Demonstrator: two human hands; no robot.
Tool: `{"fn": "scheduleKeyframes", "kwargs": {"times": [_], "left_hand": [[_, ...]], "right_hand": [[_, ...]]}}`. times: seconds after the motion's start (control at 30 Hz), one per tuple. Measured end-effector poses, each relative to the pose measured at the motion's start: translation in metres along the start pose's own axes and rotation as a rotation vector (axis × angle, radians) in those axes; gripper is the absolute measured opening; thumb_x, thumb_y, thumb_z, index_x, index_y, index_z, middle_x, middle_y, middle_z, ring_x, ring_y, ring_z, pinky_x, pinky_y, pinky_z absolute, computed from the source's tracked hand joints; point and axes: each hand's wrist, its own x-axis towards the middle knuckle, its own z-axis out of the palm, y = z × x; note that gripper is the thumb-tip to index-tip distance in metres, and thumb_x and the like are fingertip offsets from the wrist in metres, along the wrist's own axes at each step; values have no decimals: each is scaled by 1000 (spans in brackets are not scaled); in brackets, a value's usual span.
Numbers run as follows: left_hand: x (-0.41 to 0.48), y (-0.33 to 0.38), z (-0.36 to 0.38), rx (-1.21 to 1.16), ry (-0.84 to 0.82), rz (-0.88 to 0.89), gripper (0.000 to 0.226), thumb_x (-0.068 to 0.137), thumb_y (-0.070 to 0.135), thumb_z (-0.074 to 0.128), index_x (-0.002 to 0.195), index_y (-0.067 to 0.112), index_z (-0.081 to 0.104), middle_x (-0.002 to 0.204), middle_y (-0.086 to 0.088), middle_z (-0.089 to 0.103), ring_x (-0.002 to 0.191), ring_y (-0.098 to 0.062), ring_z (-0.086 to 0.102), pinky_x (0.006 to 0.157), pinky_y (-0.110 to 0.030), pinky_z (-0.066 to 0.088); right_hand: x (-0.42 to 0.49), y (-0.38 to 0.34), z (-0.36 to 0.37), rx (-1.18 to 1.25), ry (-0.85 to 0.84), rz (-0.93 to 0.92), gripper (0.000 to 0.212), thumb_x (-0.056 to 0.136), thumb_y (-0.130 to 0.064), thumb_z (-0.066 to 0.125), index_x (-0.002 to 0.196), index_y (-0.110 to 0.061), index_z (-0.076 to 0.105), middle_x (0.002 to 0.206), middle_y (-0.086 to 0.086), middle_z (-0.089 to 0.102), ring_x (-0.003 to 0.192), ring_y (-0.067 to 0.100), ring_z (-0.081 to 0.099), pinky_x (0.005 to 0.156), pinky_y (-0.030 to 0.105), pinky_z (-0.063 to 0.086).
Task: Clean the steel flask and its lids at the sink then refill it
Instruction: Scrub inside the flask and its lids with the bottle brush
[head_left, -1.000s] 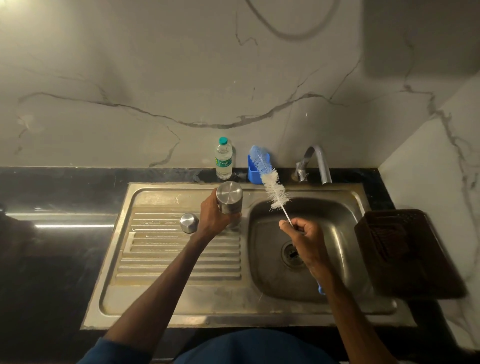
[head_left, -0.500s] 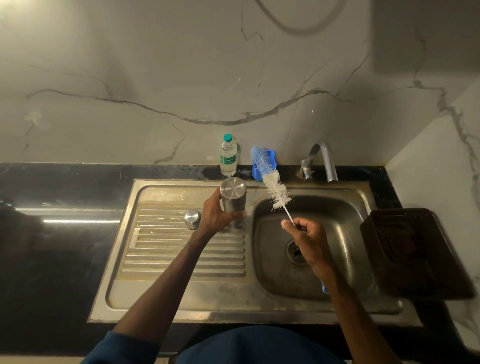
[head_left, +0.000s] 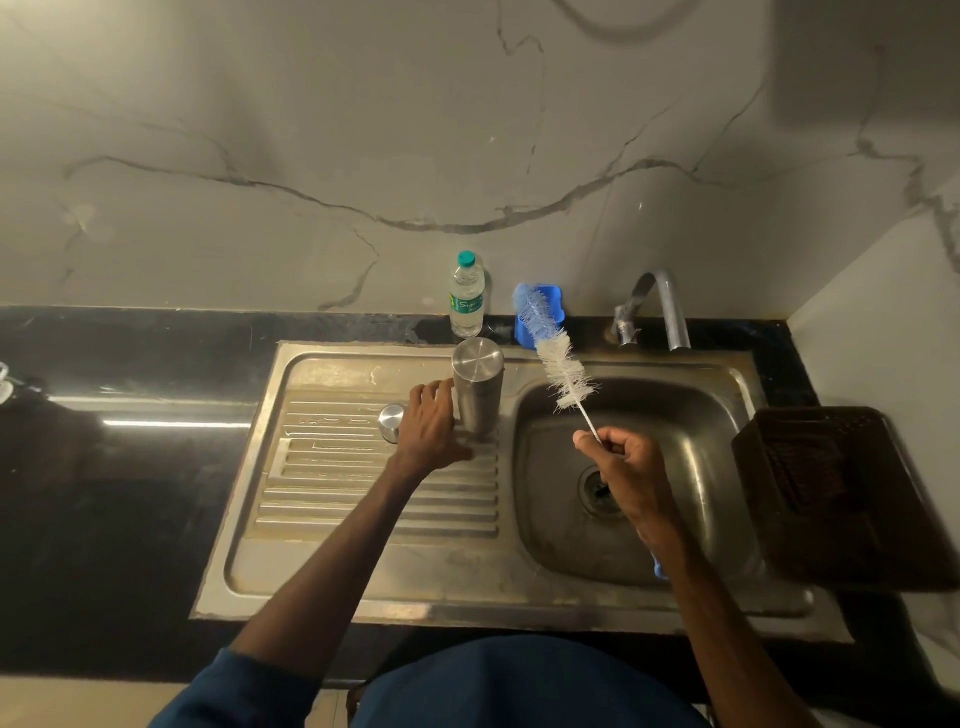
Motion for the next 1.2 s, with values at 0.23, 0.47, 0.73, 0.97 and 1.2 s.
{"fn": "scheduleKeyframes", "kwargs": {"times": [0.23,0.47,0.73,0.97,1.2], "left_hand": [[4,-6,11,253,-105,-28,68,81,26,83,136,6,47,138,-13,53,127,-30,46,107,-37,43],[9,-11,24,174,-28,-85,37,95,15,69,128,8,52,131,-15,59,121,-31,52,97,-43,52],[-1,-25,41,42,10,-165,57,80,21,86,126,12,53,130,-16,57,115,-30,53,86,-40,54],[-59,-16,28,-546,39,-246,61,65,21,98,110,13,59,109,-2,67,95,-19,68,75,-31,61],[-112,48,-8,-1095,-119,-244,54,74,29,94,120,21,66,114,-5,75,100,-18,76,82,-30,60]], "right_hand": [[4,4,1,10,5,24,40,90,-38,76,72,-4,65,56,0,46,54,13,39,58,35,34],[4,7,1,30,-5,35,42,87,-43,76,73,-4,66,57,2,49,56,14,41,59,36,36],[2,9,-2,13,19,46,46,83,-52,74,74,-7,68,58,2,50,57,15,44,59,36,38],[-12,10,-10,105,28,69,33,99,-38,65,79,-14,77,59,9,41,52,18,33,50,28,25],[-38,8,-25,164,22,39,33,105,-24,58,86,-8,78,60,8,38,48,9,30,44,20,23]]}}
